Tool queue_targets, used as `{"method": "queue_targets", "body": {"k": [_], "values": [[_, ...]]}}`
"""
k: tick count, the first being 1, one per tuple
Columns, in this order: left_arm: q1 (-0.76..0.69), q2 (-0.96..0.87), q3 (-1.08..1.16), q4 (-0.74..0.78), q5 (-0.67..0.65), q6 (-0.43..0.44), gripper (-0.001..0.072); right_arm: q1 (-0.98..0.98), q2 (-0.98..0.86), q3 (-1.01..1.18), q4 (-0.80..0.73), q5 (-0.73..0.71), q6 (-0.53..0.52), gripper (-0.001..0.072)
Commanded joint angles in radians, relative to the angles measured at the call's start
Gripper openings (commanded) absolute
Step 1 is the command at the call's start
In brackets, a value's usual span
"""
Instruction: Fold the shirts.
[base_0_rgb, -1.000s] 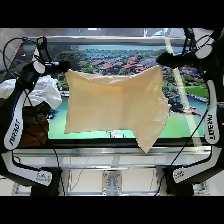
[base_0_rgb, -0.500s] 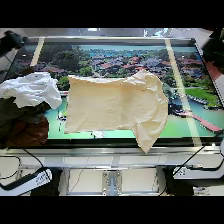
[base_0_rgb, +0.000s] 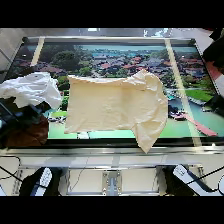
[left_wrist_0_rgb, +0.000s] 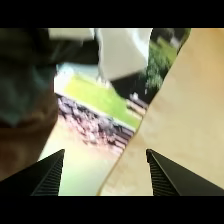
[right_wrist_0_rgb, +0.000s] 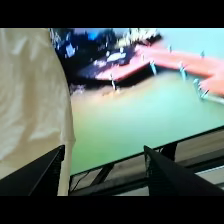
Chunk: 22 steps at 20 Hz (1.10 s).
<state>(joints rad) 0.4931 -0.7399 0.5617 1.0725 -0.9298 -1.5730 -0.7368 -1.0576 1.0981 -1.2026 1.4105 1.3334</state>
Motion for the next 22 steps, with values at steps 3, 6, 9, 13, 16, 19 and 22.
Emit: {"method": "queue_targets", "body": {"k": [3,6,9,13,16,19,22], "values": [[0.010,0.042,-0.285,-0.228,-0.064,-0.036,0.0591,-0.024,-0.030,-0.293,0.190,-0.006,-0.084,0.0554],[0.008,0.015,-0.327,-0.344,-0.066,-0.028,0.0592,-0.024,-0.042,-0.293,0.224,-0.057,-0.098,0.0553],[0.007,-0.018,-0.329,-0.348,-0.054,-0.009,0.0591,-0.024,-0.042,-0.292,0.239,-0.064,-0.124,0.0553],[-0.015,-0.119,-0.329,-0.410,-0.013,0.063,0.0591,-0.024,-0.042,-0.293,0.244,-0.068,-0.124,0.0553],[-0.068,-0.208,-0.329,-0.522,0.093,0.152,0.0527,-0.024,-0.041,-0.292,0.283,-0.066,-0.124,0.0553],[-0.133,-0.285,-0.329,-0.558,0.172,0.191,0.0425,-0.024,-0.039,-0.292,0.312,-0.066,-0.124,0.0553],[-0.183,-0.320,-0.329,-0.558,0.218,0.191,0.0086,-0.023,-0.039,-0.292,0.314,-0.067,-0.124,0.0554]]}}
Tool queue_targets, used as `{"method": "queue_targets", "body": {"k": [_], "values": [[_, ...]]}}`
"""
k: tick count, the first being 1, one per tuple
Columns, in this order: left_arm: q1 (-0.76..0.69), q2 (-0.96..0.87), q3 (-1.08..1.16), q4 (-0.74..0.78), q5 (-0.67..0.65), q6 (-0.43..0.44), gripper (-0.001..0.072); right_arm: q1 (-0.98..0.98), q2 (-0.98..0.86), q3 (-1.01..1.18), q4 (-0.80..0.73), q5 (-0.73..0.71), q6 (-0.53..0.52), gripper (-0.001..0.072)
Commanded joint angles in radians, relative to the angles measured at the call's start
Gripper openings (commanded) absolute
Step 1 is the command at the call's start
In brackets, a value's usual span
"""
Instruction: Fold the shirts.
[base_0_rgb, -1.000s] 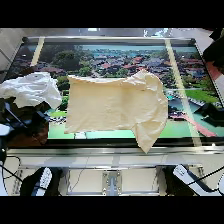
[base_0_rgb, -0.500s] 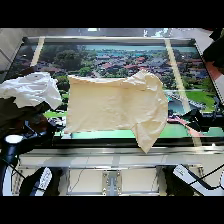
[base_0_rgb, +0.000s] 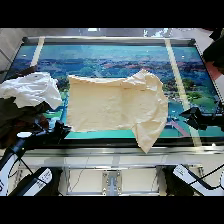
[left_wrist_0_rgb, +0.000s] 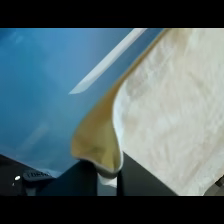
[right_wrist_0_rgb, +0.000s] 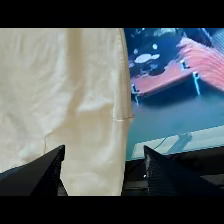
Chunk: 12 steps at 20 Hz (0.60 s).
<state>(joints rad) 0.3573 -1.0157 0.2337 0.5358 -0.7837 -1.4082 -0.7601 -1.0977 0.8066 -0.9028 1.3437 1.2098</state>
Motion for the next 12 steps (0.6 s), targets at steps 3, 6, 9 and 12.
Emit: {"method": "queue_targets", "body": {"k": [3,6,9,12], "values": [[-0.061,-0.039,0.005,-0.043,0.091,0.030,0.0012,0.001,0.000,-0.002,-0.043,-0.007,0.000,0.0554],[-0.061,-0.039,0.018,-0.080,0.091,0.083,0.0012,0.001,-0.003,-0.060,-0.119,-0.030,0.020,0.0543],[-0.061,-0.039,0.029,-0.102,0.091,0.116,0.0012,0.001,-0.029,-0.174,0.025,-0.114,-0.006,0.0454],[-0.061,-0.039,0.031,-0.103,0.088,0.116,0.0012,0.016,-0.114,-0.205,0.109,-0.163,-0.048,0.0456]]}}
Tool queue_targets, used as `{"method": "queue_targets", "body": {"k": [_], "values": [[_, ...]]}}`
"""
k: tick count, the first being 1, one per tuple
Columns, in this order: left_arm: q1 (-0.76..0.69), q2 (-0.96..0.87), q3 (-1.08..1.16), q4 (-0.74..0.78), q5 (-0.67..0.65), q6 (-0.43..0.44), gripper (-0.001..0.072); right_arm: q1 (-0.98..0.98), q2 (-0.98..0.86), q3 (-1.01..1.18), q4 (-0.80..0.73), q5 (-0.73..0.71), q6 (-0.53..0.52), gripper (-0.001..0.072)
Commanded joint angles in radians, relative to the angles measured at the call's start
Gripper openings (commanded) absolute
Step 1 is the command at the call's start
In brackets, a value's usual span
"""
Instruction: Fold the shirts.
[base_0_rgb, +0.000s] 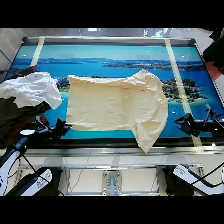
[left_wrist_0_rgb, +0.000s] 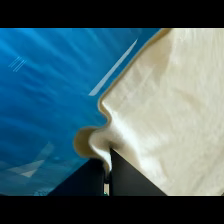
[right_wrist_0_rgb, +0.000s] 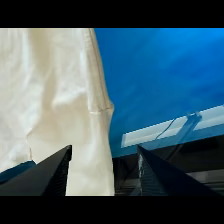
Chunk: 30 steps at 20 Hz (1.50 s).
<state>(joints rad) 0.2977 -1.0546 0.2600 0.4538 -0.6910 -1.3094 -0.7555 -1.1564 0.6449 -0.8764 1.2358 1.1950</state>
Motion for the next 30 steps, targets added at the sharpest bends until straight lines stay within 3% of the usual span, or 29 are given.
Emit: {"method": "queue_targets", "body": {"k": [1,3,8,9,10,11,15,21,26,30], "values": [[-0.001,0.000,0.005,-0.021,-0.005,0.017,0.0011,0.030,-0.083,-0.043,0.086,-0.065,-0.039,0.0457],[-0.001,0.000,0.005,-0.021,-0.005,0.017,0.0012,0.088,-0.133,-0.043,0.089,-0.116,-0.039,0.0497],[-0.001,0.000,0.005,-0.021,-0.005,0.017,0.0012,0.246,-0.192,-0.043,0.125,-0.254,-0.038,0.0492],[-0.001,0.000,0.005,-0.021,-0.005,0.017,0.0012,0.273,-0.193,-0.043,0.125,-0.261,-0.039,0.0438],[-0.001,0.000,0.005,-0.021,-0.005,0.017,0.0012,0.290,-0.193,-0.043,0.131,-0.256,-0.039,0.0257],[-0.001,0.002,0.008,-0.021,-0.006,0.018,0.0011,0.303,-0.190,-0.043,0.144,-0.245,-0.039,0.0020],[0.028,0.114,0.123,0.003,-0.120,0.198,0.0008,0.301,-0.113,0.034,0.175,0.000,-0.148,0.0013],[0.168,0.520,0.544,0.345,-0.451,0.190,0.0008,0.303,0.374,0.328,0.164,0.361,-0.169,0.0012],[0.177,0.726,0.968,0.666,-0.511,0.055,0.0007,0.301,0.739,0.682,0.124,0.277,-0.059,0.0013],[-0.002,0.624,1.237,0.873,-0.566,0.013,0.0007,0.301,0.769,0.995,-0.139,0.229,0.008,0.0010]]}}
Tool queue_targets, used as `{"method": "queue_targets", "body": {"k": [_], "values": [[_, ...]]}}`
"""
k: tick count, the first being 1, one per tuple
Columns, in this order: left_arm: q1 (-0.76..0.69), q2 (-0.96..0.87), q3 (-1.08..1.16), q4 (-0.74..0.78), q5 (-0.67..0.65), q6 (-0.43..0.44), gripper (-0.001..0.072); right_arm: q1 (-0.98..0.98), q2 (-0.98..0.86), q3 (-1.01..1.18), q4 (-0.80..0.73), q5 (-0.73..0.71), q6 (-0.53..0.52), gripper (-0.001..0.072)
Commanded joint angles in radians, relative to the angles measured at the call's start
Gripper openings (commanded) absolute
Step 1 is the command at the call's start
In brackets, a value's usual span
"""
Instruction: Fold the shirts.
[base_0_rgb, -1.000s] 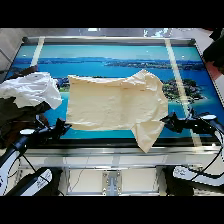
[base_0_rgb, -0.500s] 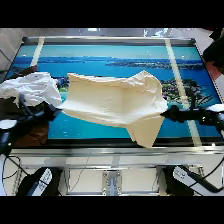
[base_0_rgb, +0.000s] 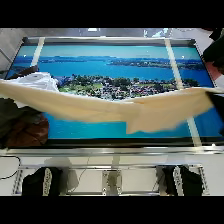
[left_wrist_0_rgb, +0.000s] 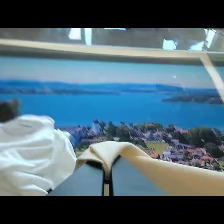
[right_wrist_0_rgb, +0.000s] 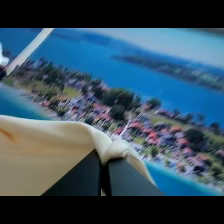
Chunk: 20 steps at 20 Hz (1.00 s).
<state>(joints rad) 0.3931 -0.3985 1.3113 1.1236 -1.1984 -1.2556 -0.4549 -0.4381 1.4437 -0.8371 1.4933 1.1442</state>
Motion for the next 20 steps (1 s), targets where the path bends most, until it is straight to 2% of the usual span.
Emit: {"method": "queue_targets", "body": {"k": [1,3,5,7,9,11,15,18,20], "values": [[-0.156,-0.071,0.201,0.250,-0.077,-0.062,0.0008,0.001,0.031,0.221,-0.222,-0.016,0.075,0.0010],[-0.259,-0.174,0.200,0.309,-0.132,-0.089,0.0008,0.001,-0.024,0.200,-0.219,0.023,0.079,0.0010],[-0.337,-0.307,0.188,0.309,-0.124,-0.087,0.0008,0.001,-0.102,0.127,-0.166,0.037,0.079,0.0011],[-0.366,-0.480,0.188,0.351,-0.103,-0.088,0.0008,0.001,-0.197,0.011,-0.080,0.008,0.070,0.0012],[-0.366,-0.649,0.188,0.367,-0.066,-0.088,0.0008,0.002,-0.309,-0.103,0.017,-0.061,0.016,0.0012],[-0.367,-0.802,0.188,0.373,0.027,-0.100,0.0008,0.023,-0.437,-0.177,0.058,-0.158,-0.040,0.0012],[-0.383,-1.048,0.188,0.372,0.288,-0.137,0.0008,0.148,-0.742,-0.190,0.053,-0.414,-0.064,0.0012],[-0.394,-1.177,0.188,0.372,0.382,-0.137,0.0008,0.259,-0.973,-0.172,0.053,-0.684,-0.063,0.0012],[-0.394,-1.235,0.188,0.372,0.419,-0.137,0.0009,0.306,-1.101,-0.130,0.055,-0.793,-0.054,0.0012]]}}
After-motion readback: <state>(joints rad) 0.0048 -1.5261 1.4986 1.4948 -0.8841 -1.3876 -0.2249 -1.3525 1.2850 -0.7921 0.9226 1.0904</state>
